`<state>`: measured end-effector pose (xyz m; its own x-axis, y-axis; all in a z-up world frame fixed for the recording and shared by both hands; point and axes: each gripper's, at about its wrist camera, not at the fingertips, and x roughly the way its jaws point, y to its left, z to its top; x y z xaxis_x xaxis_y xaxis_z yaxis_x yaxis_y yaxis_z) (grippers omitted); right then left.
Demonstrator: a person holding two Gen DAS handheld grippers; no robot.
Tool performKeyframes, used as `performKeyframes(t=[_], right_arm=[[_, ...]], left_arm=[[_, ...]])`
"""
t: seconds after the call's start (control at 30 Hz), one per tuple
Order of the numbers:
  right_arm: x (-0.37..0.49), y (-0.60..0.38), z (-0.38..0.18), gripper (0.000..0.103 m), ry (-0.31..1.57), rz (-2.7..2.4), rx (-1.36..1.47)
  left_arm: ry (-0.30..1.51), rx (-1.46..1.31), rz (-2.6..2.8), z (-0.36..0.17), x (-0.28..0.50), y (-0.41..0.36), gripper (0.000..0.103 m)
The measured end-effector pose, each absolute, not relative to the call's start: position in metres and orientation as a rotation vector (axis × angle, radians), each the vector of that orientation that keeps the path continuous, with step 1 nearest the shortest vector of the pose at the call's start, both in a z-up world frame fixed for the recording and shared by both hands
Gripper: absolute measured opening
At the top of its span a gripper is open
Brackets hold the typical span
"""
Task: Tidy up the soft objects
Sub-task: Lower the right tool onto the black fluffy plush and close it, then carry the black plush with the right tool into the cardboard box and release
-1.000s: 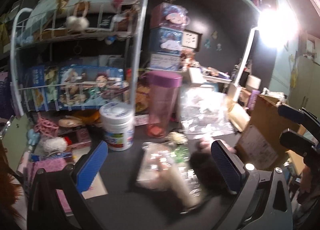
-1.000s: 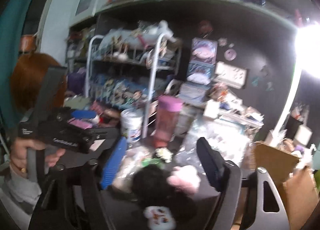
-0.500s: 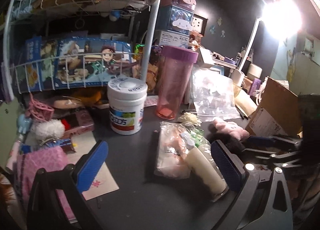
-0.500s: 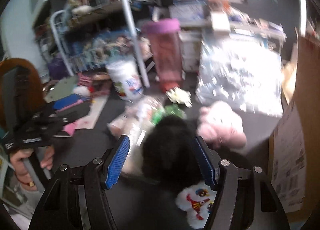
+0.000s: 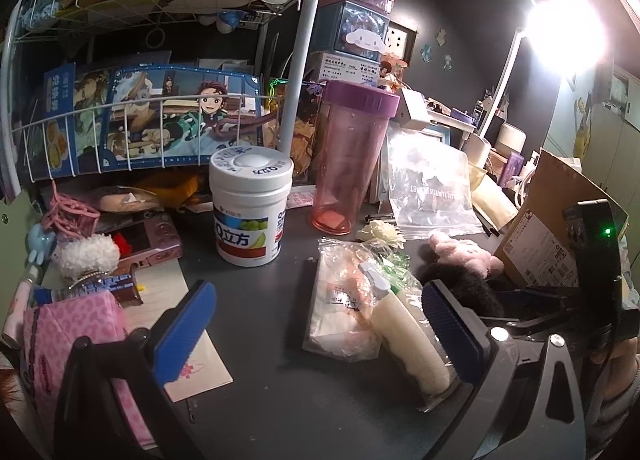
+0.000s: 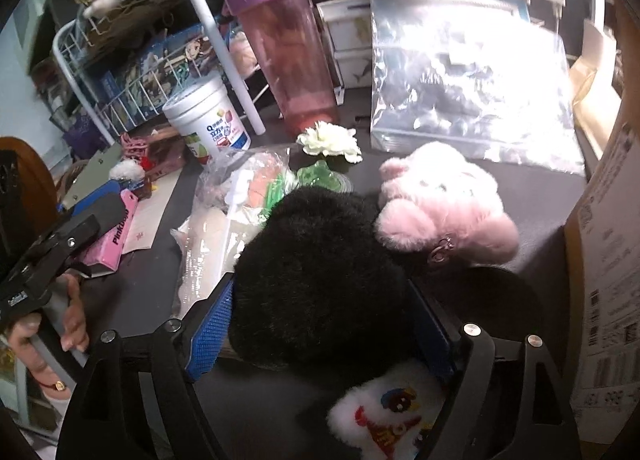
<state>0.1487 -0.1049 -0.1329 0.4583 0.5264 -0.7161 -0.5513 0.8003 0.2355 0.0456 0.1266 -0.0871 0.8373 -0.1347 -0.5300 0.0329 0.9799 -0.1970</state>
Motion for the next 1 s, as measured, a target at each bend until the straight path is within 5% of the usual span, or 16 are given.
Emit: performKeyframes(t=[0.23, 0.67, 1.0], right_arm=[[0.146, -0.101, -0.131, 0.069, 0.841, 0.673, -0.059], [0.104, -0.105, -0.093, 0.068, 0.617, 0.795, -0.133], [0.064, -0.124, -0.045, 0.068, 0.384, 0.892, -0.173]], left_arm=[[0.586, -0.193, -0.114, -0.087, 0.050, 0.124, 0.102], [0.574, -0.208, -0.419, -0.052, 0.054, 0.083, 0.102], [0.538, -0.179, -0.561, -0.008, 0.043, 0.035, 0.057]])
